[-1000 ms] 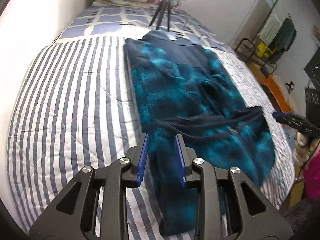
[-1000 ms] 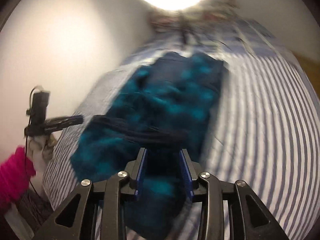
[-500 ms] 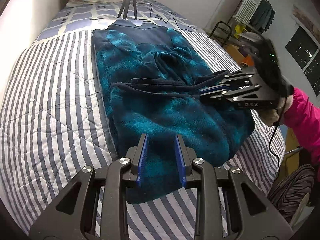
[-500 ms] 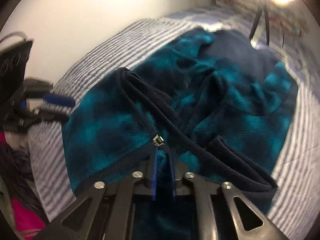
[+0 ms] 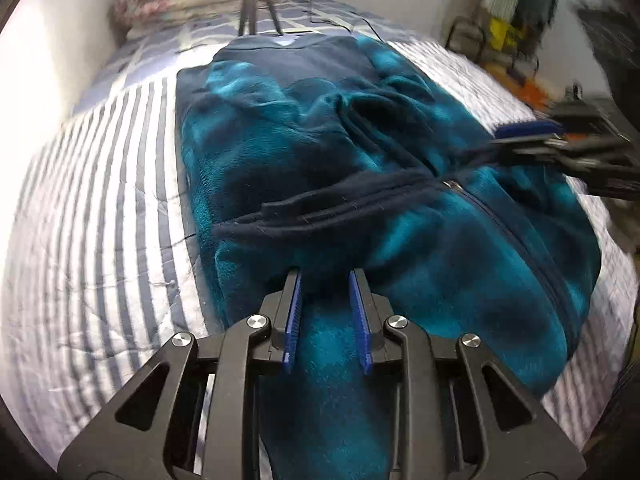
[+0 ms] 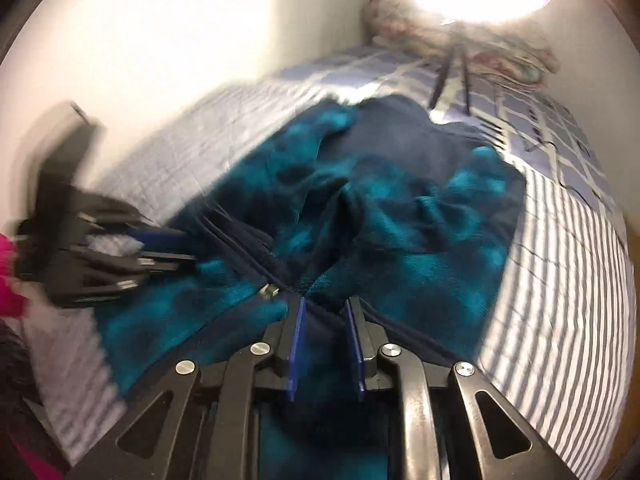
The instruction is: Fold large clothes
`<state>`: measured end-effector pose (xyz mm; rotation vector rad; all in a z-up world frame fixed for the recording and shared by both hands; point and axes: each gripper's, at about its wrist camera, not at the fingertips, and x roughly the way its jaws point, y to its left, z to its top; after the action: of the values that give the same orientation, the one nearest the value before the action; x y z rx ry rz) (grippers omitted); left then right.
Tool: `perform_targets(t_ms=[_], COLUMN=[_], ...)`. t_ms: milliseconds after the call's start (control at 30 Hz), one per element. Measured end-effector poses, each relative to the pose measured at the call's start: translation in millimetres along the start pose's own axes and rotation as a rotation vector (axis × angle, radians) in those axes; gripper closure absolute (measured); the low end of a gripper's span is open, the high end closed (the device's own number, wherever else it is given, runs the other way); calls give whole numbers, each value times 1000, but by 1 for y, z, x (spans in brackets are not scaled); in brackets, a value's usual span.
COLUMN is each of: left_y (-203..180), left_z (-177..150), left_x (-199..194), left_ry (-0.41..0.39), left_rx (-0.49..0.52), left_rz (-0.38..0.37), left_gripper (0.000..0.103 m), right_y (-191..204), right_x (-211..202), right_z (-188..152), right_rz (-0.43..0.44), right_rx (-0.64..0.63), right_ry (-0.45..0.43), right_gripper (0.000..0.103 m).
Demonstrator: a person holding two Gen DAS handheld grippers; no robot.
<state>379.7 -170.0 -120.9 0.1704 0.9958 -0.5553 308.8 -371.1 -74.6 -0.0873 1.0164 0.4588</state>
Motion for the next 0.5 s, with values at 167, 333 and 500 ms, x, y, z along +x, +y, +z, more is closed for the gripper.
perform_targets(t_ms=[167,333,500], left_y=[-2,0,11], left_z=[3,5,10], left_x=[0,2,-26], left_ry=[-10,-9,-20], left_rx=[12,-20,-83], left_rz=[21,3,-55], left_gripper=[78,78,78], right_y=[-1,-46,-43], right_x=[-26,24,-3], right_z=[-30,-51,-40], right_rz=[54,-15,16], right_rx=[10,114,122], right_ry=[11,93,71], right_gripper=[85,96,87])
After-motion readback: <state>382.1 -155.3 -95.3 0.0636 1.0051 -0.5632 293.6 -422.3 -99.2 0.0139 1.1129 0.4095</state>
